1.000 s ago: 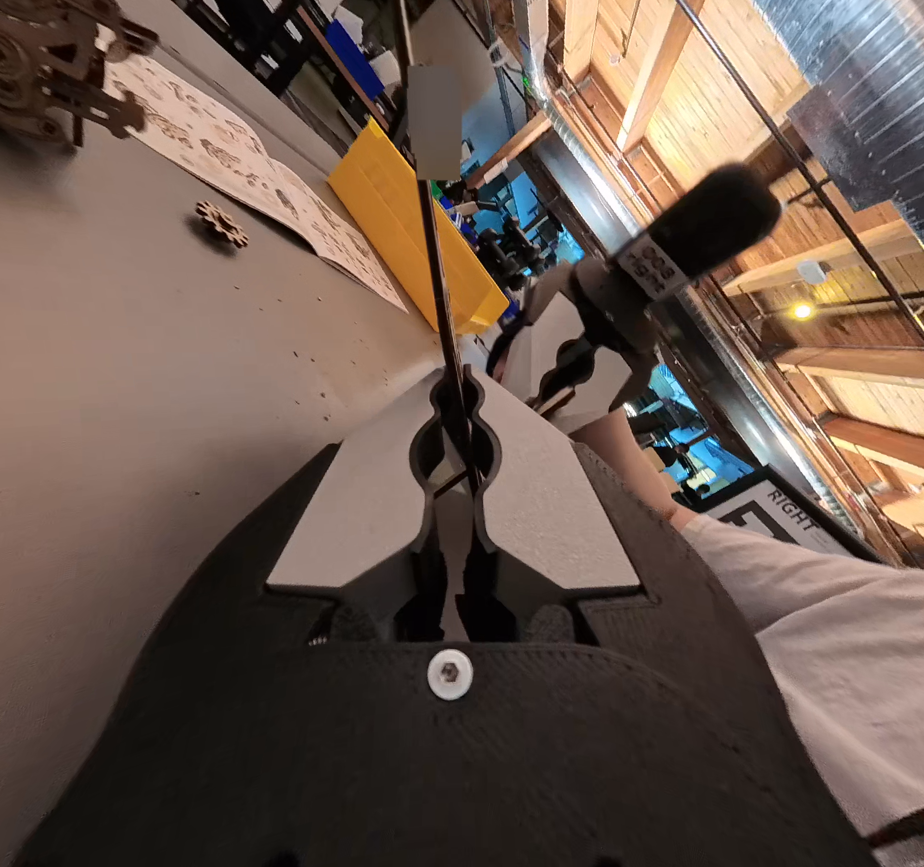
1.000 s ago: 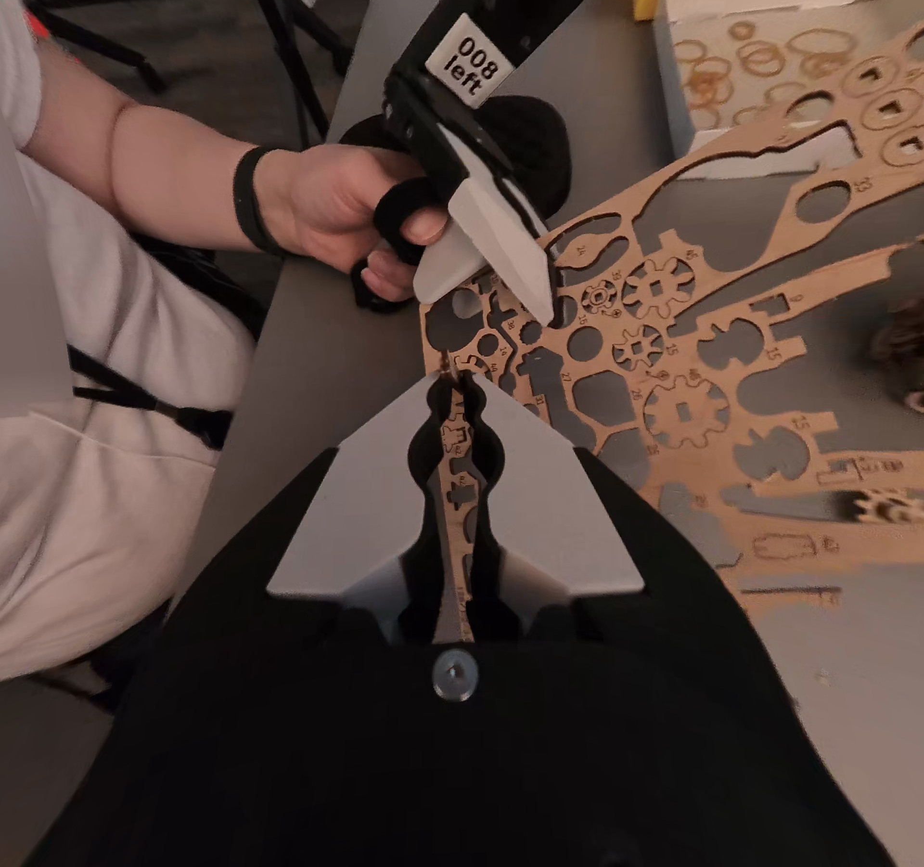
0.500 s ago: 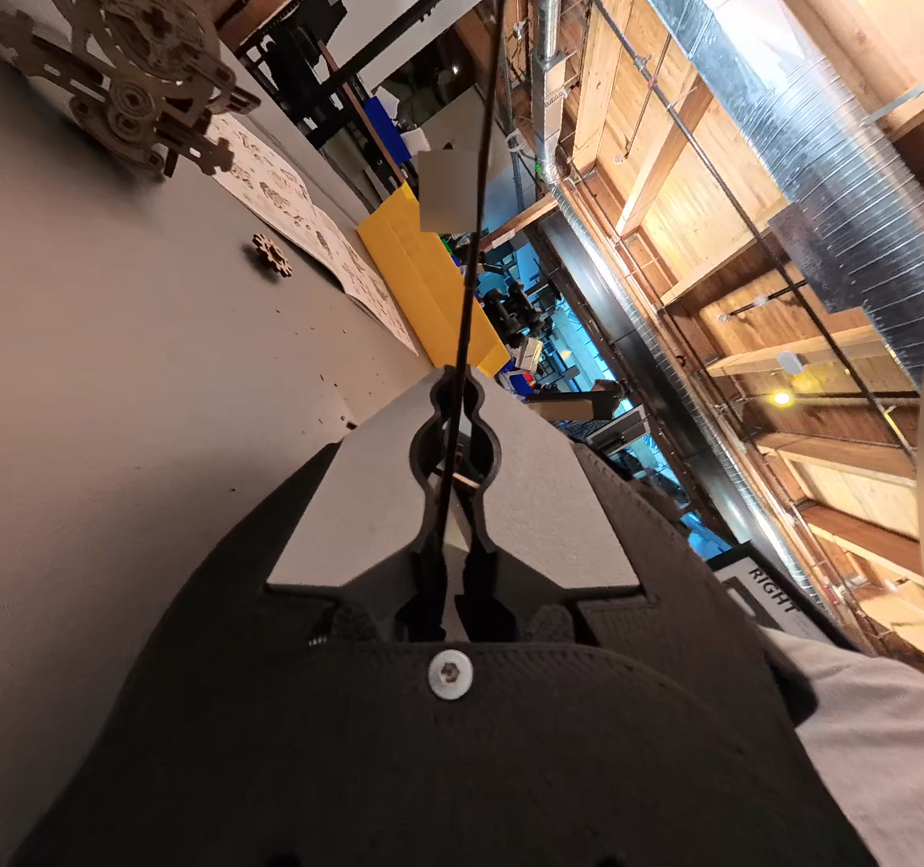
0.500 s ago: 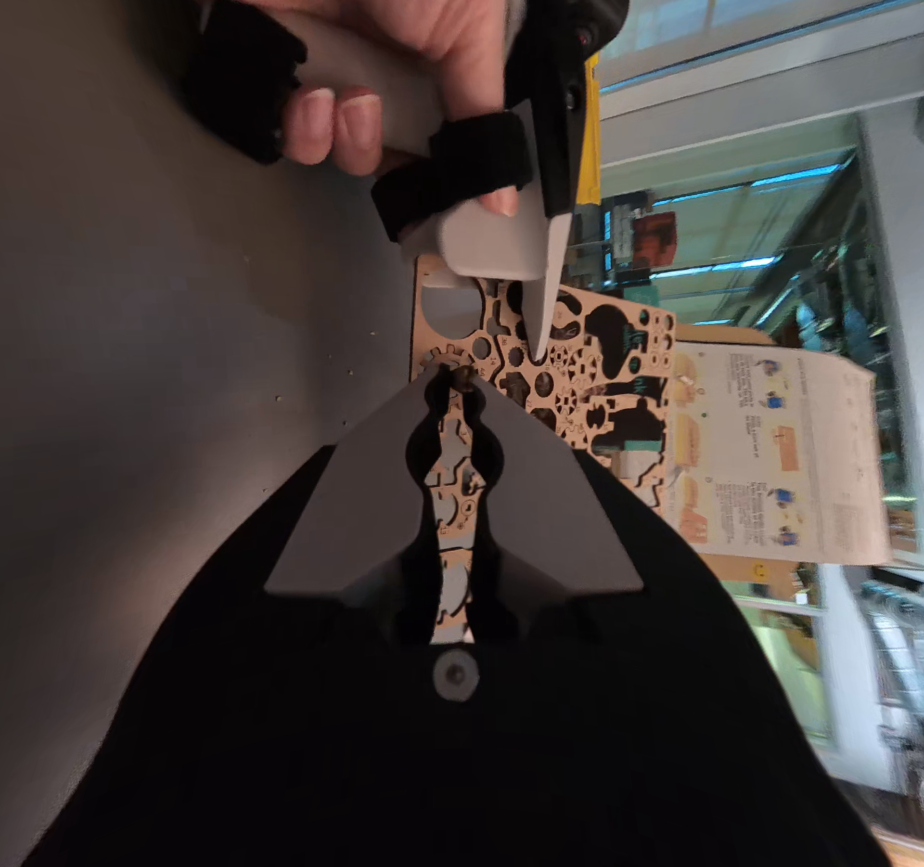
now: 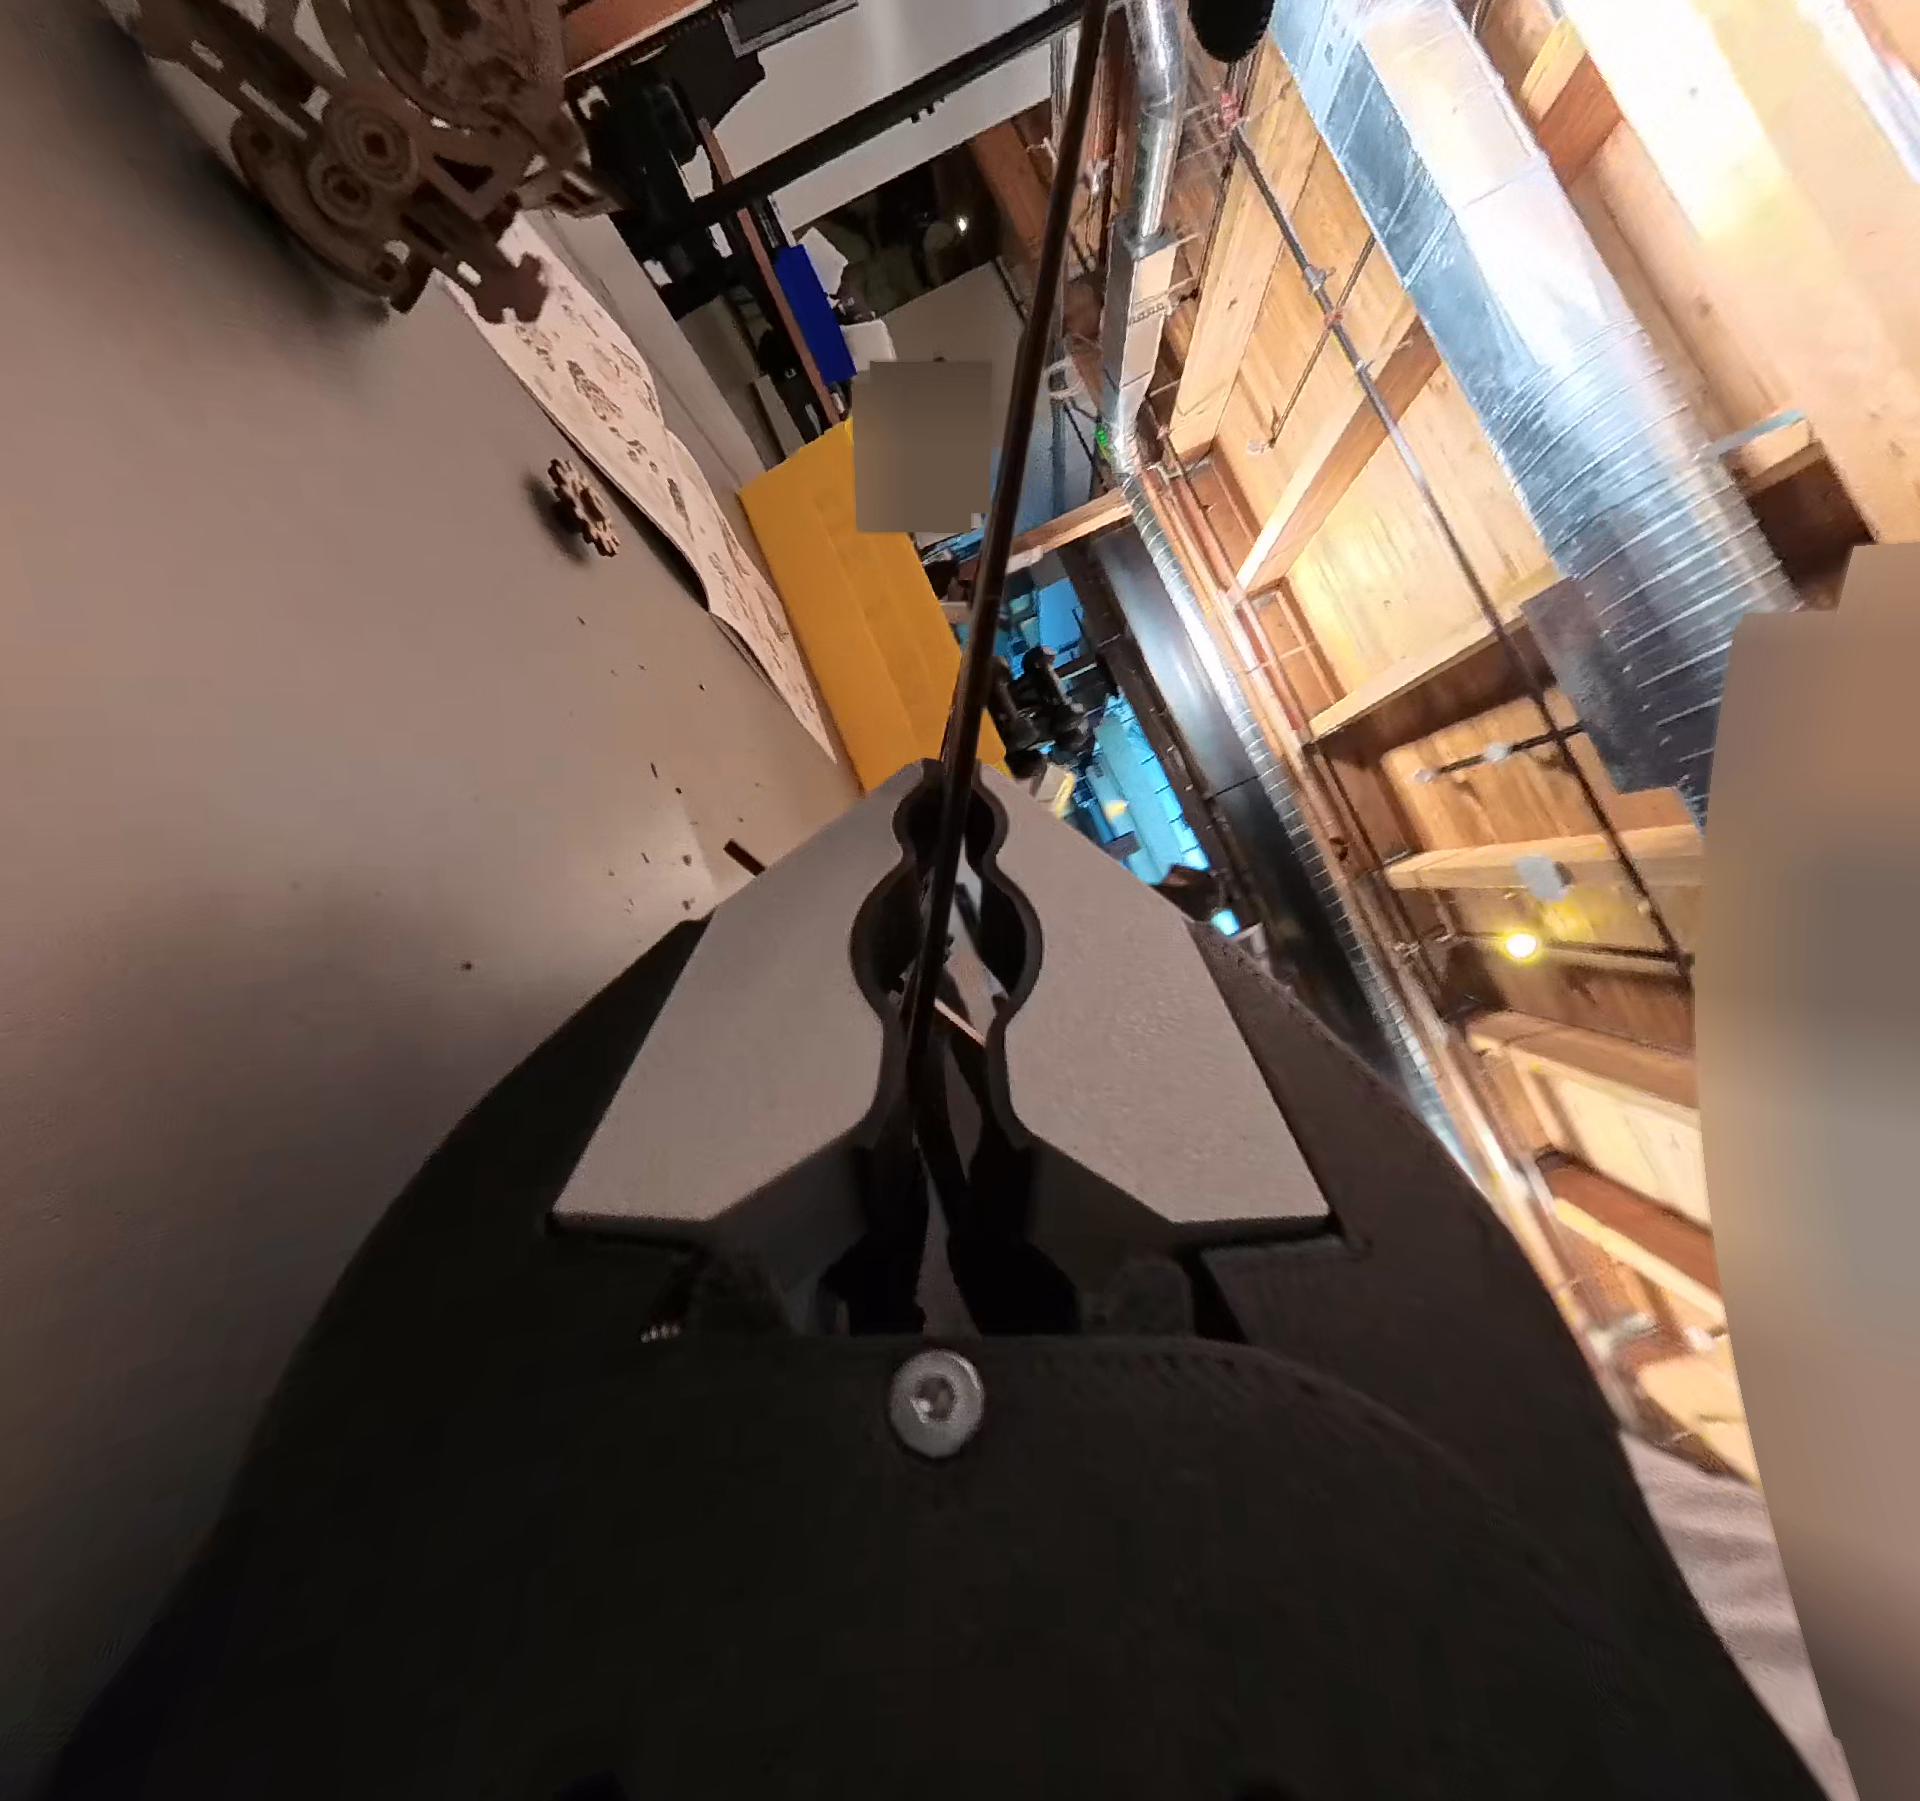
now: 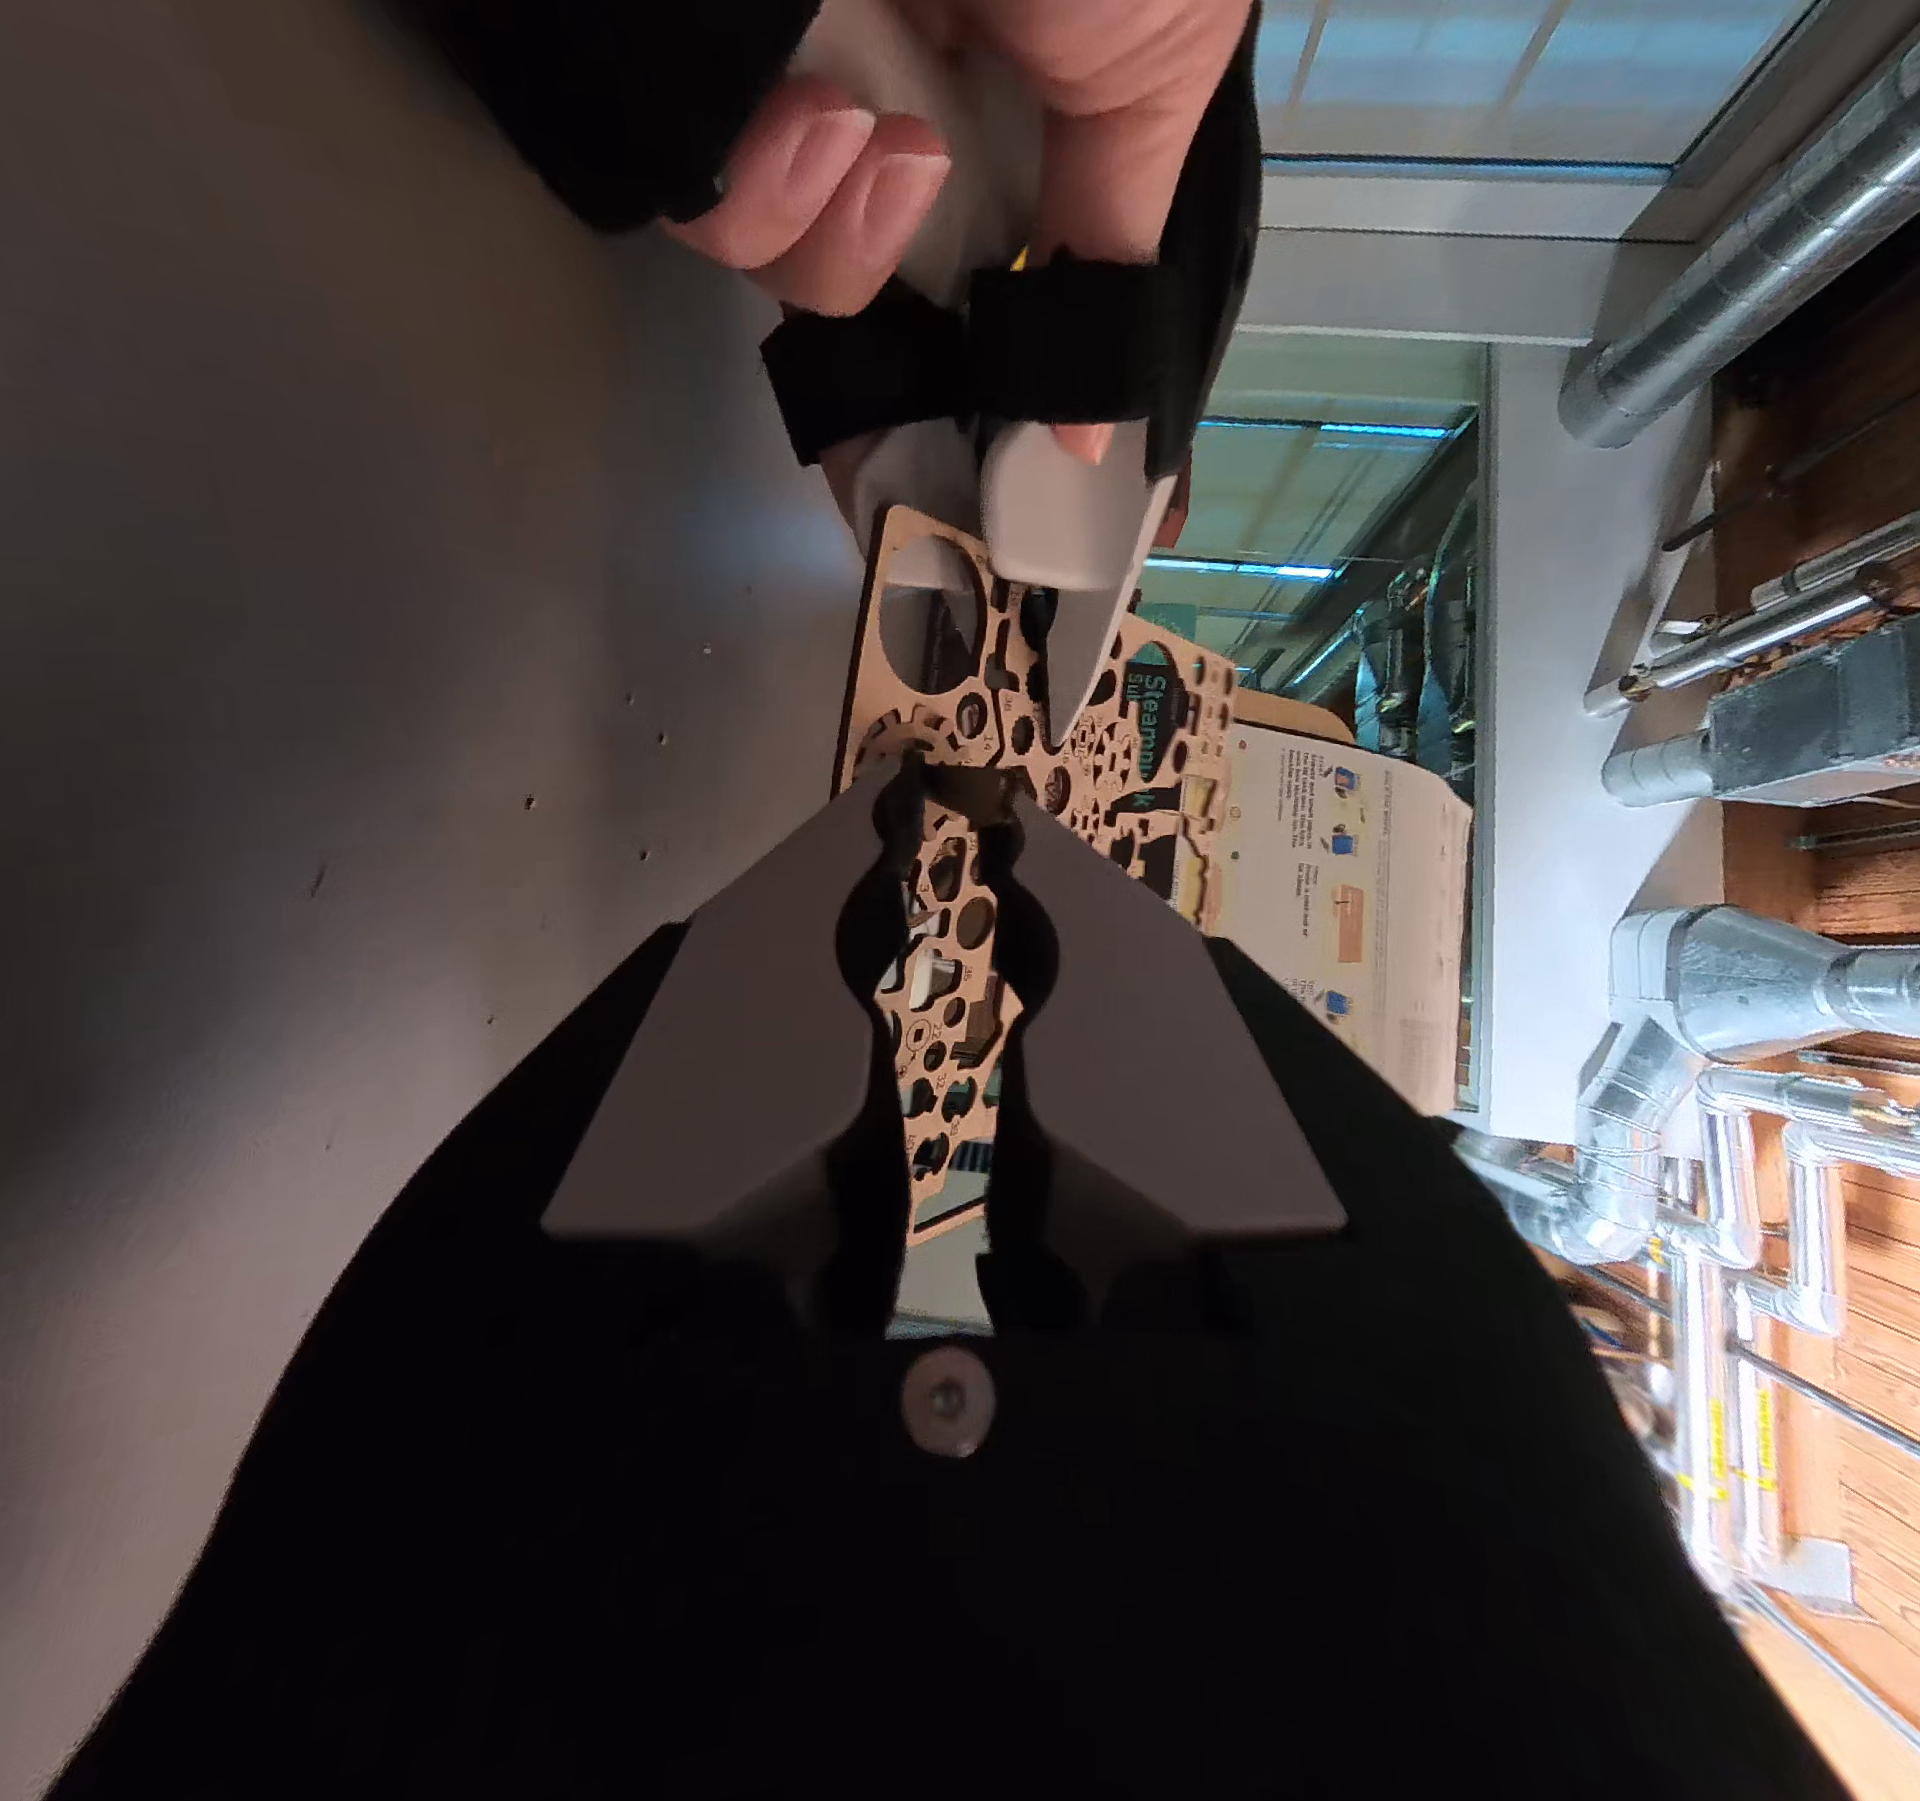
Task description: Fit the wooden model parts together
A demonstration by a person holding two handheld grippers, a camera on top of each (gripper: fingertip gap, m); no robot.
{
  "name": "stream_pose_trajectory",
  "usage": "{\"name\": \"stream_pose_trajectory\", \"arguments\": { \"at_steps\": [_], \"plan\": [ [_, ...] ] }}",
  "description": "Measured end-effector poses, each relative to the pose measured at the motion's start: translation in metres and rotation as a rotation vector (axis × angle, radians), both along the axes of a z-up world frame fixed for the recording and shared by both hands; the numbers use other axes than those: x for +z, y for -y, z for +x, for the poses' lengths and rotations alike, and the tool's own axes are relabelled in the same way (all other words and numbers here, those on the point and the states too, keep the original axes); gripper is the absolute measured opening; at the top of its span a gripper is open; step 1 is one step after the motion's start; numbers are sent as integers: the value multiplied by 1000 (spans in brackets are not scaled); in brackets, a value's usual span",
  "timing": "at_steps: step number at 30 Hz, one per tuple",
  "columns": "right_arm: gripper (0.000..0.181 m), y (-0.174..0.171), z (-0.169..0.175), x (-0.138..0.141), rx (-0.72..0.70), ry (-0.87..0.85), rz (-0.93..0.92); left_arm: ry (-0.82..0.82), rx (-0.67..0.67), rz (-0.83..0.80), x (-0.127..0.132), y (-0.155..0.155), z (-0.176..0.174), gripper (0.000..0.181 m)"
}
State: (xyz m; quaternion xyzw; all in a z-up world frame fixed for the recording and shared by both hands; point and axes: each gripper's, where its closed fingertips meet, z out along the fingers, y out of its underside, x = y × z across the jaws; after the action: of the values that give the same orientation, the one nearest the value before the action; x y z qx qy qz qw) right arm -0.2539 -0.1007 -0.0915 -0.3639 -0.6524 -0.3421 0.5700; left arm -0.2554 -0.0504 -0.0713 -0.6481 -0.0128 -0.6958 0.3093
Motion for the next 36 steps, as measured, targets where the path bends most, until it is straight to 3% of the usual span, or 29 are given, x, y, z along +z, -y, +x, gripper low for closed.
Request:
{"name": "stream_pose_trajectory", "arguments": {
  "at_steps": [3,6,13,17,20,23,27,30,33,36],
  "plan": [
    [0,5,-1,-3,20,-133,-246,-108,-21,154,5,8,4,0],
    [1,8,1,14,62,-302,-508,-112,-45,249,19,14,3,0],
    [1,22,9,21,166,-290,-1080,-246,-154,449,25,36,17,1],
    [1,29,15,25,209,-292,-1330,-203,-214,415,24,42,22,0],
    [1,27,15,23,207,-314,-1379,-180,-205,382,21,39,22,1],
    [1,17,10,19,182,-313,-1140,-151,-143,313,20,28,15,0],
    [0,10,0,22,110,-187,-569,-5,-73,109,22,12,3,0],
    [1,10,-3,21,39,-59,-172,49,-73,56,26,11,1,0],
    [0,9,-2,11,38,-54,-99,-64,-40,116,21,12,2,0],
    [0,14,-3,15,100,-88,-278,-87,-73,191,24,19,3,1]
  ]
}}
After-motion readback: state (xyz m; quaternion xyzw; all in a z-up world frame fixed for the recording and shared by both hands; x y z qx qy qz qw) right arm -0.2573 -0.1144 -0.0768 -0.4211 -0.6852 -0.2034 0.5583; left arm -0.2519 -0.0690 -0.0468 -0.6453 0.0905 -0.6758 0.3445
